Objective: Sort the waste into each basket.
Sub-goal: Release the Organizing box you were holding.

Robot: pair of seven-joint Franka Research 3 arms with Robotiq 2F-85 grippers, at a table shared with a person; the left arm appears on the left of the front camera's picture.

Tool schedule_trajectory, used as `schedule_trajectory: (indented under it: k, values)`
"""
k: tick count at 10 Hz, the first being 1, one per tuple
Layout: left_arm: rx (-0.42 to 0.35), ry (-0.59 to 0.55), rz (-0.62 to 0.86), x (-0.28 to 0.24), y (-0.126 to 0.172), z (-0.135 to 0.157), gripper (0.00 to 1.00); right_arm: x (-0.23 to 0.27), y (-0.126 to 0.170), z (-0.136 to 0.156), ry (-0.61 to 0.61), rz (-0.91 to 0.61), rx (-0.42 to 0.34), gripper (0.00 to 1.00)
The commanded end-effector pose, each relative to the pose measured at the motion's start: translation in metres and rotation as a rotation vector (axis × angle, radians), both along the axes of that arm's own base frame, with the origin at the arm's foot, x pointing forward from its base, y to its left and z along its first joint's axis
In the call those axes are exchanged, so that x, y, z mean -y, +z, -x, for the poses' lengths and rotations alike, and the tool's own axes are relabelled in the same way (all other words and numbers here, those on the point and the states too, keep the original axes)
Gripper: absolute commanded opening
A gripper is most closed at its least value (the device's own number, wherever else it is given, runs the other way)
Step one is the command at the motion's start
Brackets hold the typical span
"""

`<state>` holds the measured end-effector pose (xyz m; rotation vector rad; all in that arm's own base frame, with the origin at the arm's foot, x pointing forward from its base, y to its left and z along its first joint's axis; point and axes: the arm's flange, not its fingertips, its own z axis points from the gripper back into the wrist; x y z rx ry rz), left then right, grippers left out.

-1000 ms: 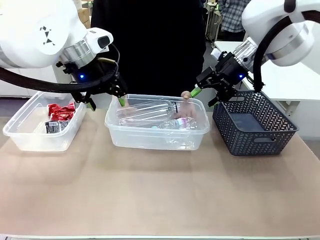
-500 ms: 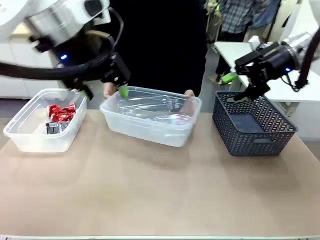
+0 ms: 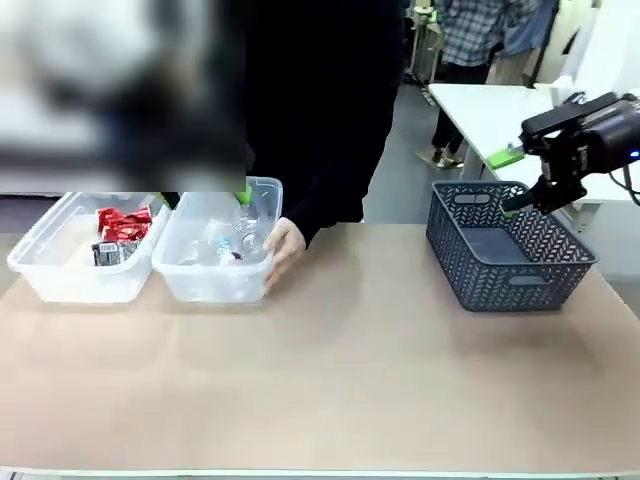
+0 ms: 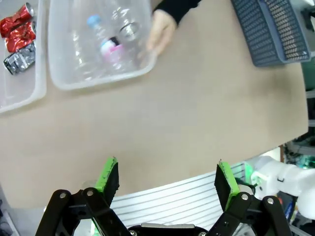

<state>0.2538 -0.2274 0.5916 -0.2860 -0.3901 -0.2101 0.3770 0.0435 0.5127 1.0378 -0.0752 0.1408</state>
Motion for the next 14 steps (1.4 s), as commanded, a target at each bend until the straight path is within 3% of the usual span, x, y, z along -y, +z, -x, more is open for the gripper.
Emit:
schedule_trajectory:
  k: [1, 2, 3, 4, 6, 7, 8, 9, 14]
  values:
    - [0.025, -0.105, 0.183, -0.013, 0.006, 0.014, 1.00, 0.001, 0.019, -0.007, 0.088, -0.351, -0.107, 1.00]
    - [0.057, -0.147, 0.378, -0.041, 0.009, 0.022, 1.00, 0.025, 0.032, -0.009, 0.062, -0.632, -0.233, 1.00]
    - [0.067, -0.204, 0.642, -0.077, 0.008, 0.032, 1.00, 0.051, 0.036, -0.013, -0.050, -0.852, -0.356, 1.00]
    - [0.085, -0.154, 0.838, -0.116, -0.002, 0.039, 1.00, 0.074, 0.034, -0.017, -0.131, -1.011, -0.477, 1.00]
    - [0.118, -0.076, 1.013, -0.163, -0.022, 0.048, 1.00, 0.105, 0.032, -0.014, -0.221, -1.166, -0.495, 1.00]
    - [0.153, -0.030, 1.076, -0.181, -0.030, 0.055, 1.00, 0.116, 0.032, -0.009, -0.267, -1.177, -0.454, 1.00]
    - [0.125, 0.102, 1.086, -0.196, -0.039, 0.057, 1.00, 0.125, 0.028, -0.007, -0.366, -1.131, -0.428, 1.00]
    - [0.132, -0.044, 0.996, -0.179, 0.054, 0.018, 1.00, 0.127, 0.019, -0.014, -0.064, -0.981, -0.414, 1.00]
    - [0.132, -0.044, 0.996, -0.179, 0.054, 0.018, 1.00, 0.127, 0.019, -0.014, -0.064, -0.981, -0.414, 1.00]
